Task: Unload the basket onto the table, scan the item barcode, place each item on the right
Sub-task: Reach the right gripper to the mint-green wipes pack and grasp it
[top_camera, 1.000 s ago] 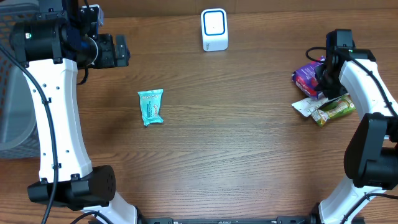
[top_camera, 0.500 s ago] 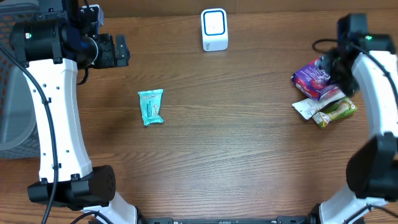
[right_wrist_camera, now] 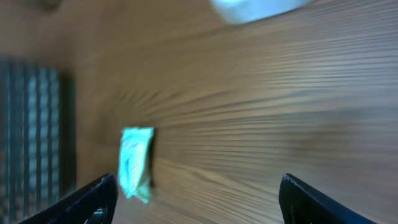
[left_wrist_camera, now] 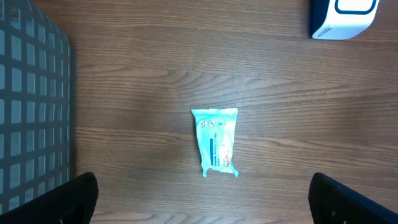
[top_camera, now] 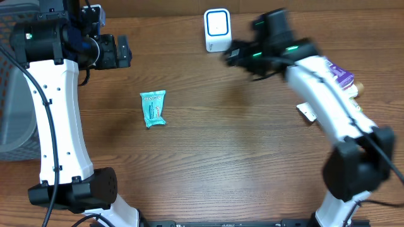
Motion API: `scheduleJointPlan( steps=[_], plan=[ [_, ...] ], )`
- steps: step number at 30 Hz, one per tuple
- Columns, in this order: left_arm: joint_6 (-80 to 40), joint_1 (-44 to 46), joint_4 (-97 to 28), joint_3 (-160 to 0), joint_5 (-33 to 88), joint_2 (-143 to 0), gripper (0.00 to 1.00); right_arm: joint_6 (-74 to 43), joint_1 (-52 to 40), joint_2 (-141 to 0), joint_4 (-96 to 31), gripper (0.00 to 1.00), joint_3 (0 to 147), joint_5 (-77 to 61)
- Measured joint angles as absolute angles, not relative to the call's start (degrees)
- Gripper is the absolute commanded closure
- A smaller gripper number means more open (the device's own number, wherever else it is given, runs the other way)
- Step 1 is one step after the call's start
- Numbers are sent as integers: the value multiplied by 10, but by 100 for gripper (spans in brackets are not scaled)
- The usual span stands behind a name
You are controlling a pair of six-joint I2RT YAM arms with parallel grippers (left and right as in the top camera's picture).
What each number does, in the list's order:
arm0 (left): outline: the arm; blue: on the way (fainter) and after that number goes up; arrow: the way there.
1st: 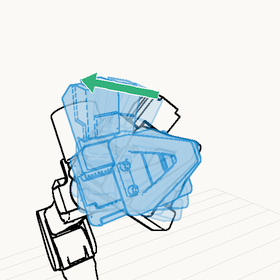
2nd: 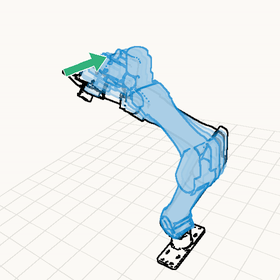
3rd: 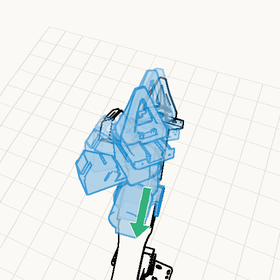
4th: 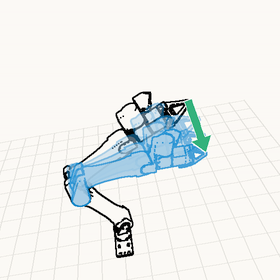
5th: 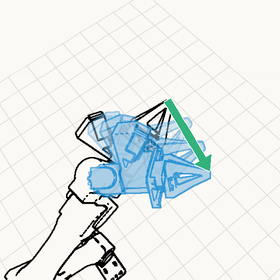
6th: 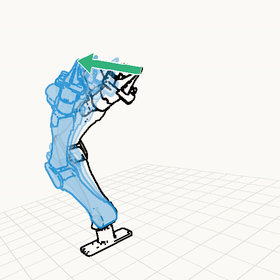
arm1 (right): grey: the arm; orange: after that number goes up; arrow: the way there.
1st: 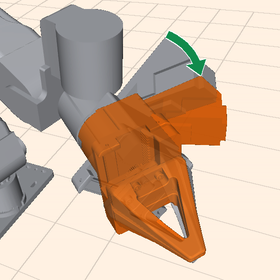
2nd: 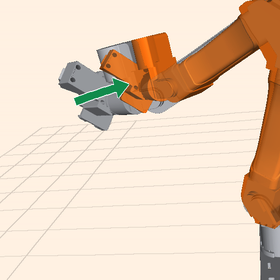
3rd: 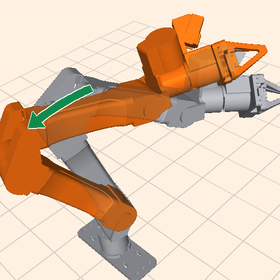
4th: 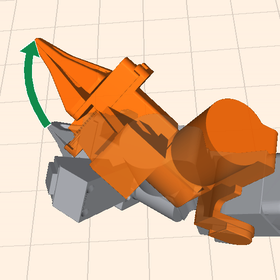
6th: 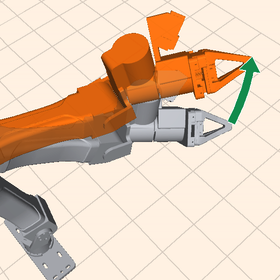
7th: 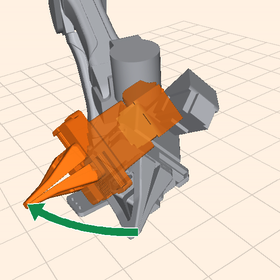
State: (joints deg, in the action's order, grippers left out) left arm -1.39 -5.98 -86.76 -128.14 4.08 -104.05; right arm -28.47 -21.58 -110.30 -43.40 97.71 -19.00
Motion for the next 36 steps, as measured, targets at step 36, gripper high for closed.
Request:
scheduleJointPlan(
  steps=[36],
  plan=[
    [-14,-60,-868,-1281,41,-1040,1,-283,-480,-1320,-211,49,971,-218]
  ],
)
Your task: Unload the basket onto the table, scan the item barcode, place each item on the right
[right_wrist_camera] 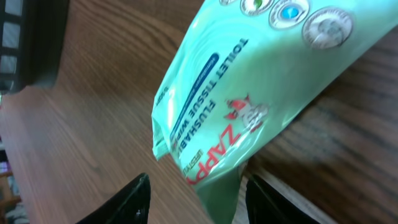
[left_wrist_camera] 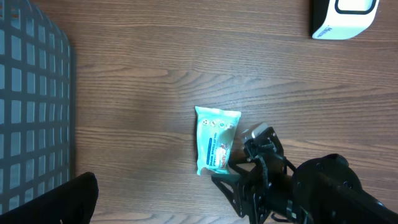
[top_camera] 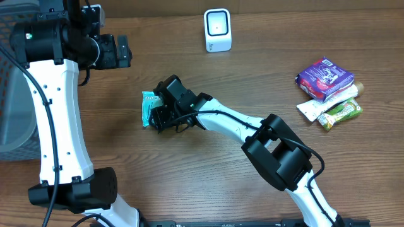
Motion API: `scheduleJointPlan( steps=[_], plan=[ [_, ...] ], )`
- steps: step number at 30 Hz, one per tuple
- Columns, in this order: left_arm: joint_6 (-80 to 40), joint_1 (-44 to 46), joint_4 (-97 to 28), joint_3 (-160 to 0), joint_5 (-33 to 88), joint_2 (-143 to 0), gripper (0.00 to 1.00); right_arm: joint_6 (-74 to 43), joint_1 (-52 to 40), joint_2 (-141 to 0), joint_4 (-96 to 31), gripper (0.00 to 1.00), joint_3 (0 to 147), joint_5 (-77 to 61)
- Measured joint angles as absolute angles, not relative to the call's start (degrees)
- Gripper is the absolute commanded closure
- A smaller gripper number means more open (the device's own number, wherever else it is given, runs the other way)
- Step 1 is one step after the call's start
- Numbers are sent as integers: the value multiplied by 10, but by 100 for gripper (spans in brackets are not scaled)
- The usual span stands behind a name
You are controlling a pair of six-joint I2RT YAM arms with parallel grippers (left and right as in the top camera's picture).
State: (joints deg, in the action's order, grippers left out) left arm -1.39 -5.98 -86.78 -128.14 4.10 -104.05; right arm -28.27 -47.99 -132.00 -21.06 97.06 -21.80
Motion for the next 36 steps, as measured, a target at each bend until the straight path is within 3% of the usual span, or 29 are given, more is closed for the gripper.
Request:
scheduleJointPlan(
  steps=[6,7,9,10,15,23,29,36],
  plan=[
    [-14,-60,-868,-1281,41,-1040,0,-285,-480,-1328,-182,50,971,-202],
    [-14,-60,-868,-1281,41,-1040,0,-285,-480,-1334,-177,53,971,-201],
    [-14,-60,-868,-1281,41,-1040,0,-284,-479,-1343,-176,76,971,-199],
    [-14,-60,-868,-1281,41,-1040,0,-285,-479,-1346,-175,81,971,-201],
    [-14,-60,-868,-1281,41,-1040,0,-285,-475,-1348,-180,96,971,-204],
    [-14,-60,-868,-1281,41,-1040,1,-282,-410,-1339,-300,96,981,-305],
    [-14,-60,-868,-1281,41,-1040,0,-222,-309,-1301,-518,96,983,-325],
    [-14,-60,-868,-1281,41,-1040,1,-165,-276,-1263,-695,96,983,-85]
  ],
)
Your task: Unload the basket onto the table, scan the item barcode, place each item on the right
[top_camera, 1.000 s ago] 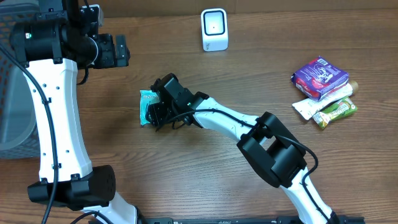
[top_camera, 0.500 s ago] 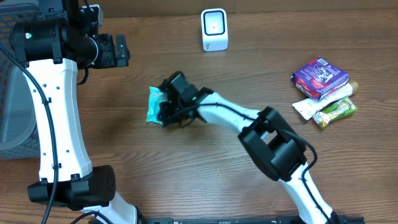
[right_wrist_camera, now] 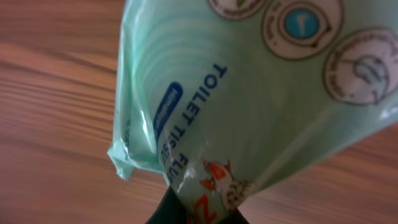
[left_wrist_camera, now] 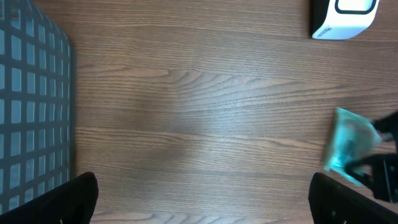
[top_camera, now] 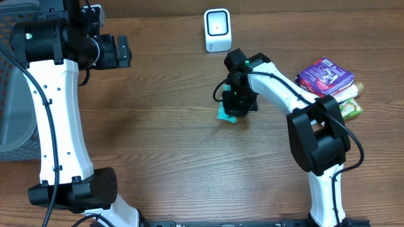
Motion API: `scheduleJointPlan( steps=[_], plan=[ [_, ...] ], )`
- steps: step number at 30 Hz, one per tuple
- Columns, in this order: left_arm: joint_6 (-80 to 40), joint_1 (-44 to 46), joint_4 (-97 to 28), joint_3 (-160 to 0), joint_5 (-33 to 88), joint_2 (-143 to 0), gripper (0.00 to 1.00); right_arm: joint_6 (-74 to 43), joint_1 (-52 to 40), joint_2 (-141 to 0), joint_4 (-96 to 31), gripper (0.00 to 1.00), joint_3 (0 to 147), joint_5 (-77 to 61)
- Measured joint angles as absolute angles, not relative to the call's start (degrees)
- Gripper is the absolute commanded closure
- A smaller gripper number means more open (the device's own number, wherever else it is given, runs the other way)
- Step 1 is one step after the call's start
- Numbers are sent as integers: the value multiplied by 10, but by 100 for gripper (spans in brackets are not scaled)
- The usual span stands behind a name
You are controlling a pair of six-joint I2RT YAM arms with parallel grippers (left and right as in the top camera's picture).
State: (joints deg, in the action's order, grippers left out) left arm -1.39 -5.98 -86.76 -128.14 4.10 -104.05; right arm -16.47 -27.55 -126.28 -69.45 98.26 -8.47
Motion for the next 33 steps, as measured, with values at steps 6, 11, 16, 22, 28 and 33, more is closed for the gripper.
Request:
scheduleJointPlan(
  steps=[6,11,16,22,28,33],
  plan=[
    [-14,-60,-868,-1281,41,-1040,0,-175,-330,-1255,-801,96,982,151],
    [-14,-60,-868,-1281,41,-1040,1,-185,-384,-1255,-818,85,982,236],
    [-14,-60,-868,-1281,41,-1040,0,-187,-442,-1255,-792,54,982,248],
    [-14,-60,-868,-1281,41,-1040,0,-160,-502,-1255,-728,31,982,201],
    [-14,-60,-868,-1281,41,-1040,0,-134,-539,-1255,-672,30,982,110],
    [-14,-60,-868,-1281,41,-1040,0,-152,-529,-1255,-669,31,985,69]
  ],
)
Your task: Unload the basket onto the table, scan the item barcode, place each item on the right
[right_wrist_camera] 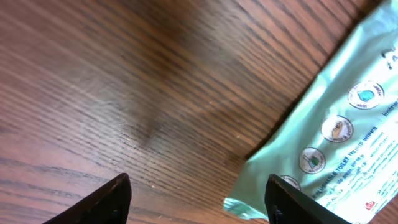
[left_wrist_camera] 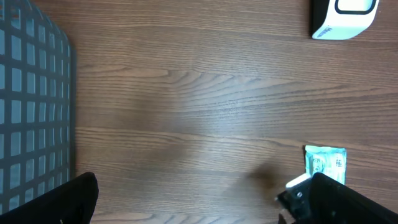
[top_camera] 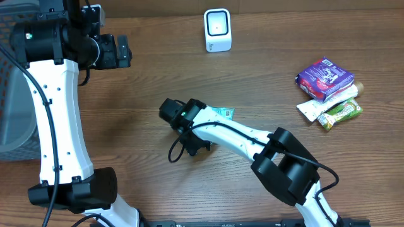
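Observation:
The item is a teal wipes packet (top_camera: pixel 223 113) lying flat mid-table, its left part hidden under my right arm. In the right wrist view the packet (right_wrist_camera: pixel 329 134) lies at the right, its corner beside the right finger. My right gripper (right_wrist_camera: pixel 198 202) stands open just left of it, holding nothing. The white scanner (top_camera: pixel 218 29) stands at the back centre. High over the table's left, my left gripper (left_wrist_camera: pixel 202 202) is open and empty; its view shows the packet (left_wrist_camera: pixel 324 162) low on the right and the scanner (left_wrist_camera: pixel 344 17) at the top right.
A grey wire basket (left_wrist_camera: pixel 34 106) lies at the far left. A purple box (top_camera: pixel 324 75) and green-and-white snack pouches (top_camera: pixel 329 111) sit at the right edge. A black cable (top_camera: pixel 177 150) hangs off my right arm.
My right gripper was shut on the packet, holding it up in front of the scanner. The packet now lies flat mid-table and the gripper is open, a little left of it.
The packet first lay at the left centre while my right arm was by the scanner. Then my right gripper was open around the packet there. Then it held the packet up below the scanner. Now the packet lies mid-table, let go. The left arm stayed still.

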Motion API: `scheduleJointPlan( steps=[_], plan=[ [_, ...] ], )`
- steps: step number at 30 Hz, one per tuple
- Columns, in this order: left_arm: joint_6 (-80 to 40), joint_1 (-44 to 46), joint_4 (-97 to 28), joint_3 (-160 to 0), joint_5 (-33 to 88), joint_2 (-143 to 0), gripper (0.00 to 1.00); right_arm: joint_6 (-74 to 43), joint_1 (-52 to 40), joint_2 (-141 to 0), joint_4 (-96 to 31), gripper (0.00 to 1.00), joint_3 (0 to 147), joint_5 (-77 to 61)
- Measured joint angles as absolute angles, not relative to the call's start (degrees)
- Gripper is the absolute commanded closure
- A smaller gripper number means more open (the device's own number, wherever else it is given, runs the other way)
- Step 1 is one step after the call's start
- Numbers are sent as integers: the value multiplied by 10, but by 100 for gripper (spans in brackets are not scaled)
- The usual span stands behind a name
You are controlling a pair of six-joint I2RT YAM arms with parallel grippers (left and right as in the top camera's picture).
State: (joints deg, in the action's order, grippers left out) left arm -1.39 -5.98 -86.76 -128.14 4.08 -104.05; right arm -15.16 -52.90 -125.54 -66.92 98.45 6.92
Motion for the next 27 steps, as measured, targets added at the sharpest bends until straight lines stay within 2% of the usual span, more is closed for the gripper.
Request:
scheduleJointPlan(
  steps=[9,13,17,22,27],
  plan=[
    [-14,-60,-868,-1281,41,-1040,0,-225,-401,-1215,-684,26,1043,7],
    [-14,-60,-868,-1281,41,-1040,0,-259,-313,-1181,-712,26,1051,-75],
    [-14,-60,-868,-1281,41,-1040,0,-255,-247,-1178,-720,31,1018,-188],
    [-14,-60,-868,-1281,41,-1040,0,-202,-267,-1178,-728,34,969,-279],
    [-14,-60,-868,-1281,41,-1040,1,-181,-345,-1178,-680,34,966,-298]
  ],
)
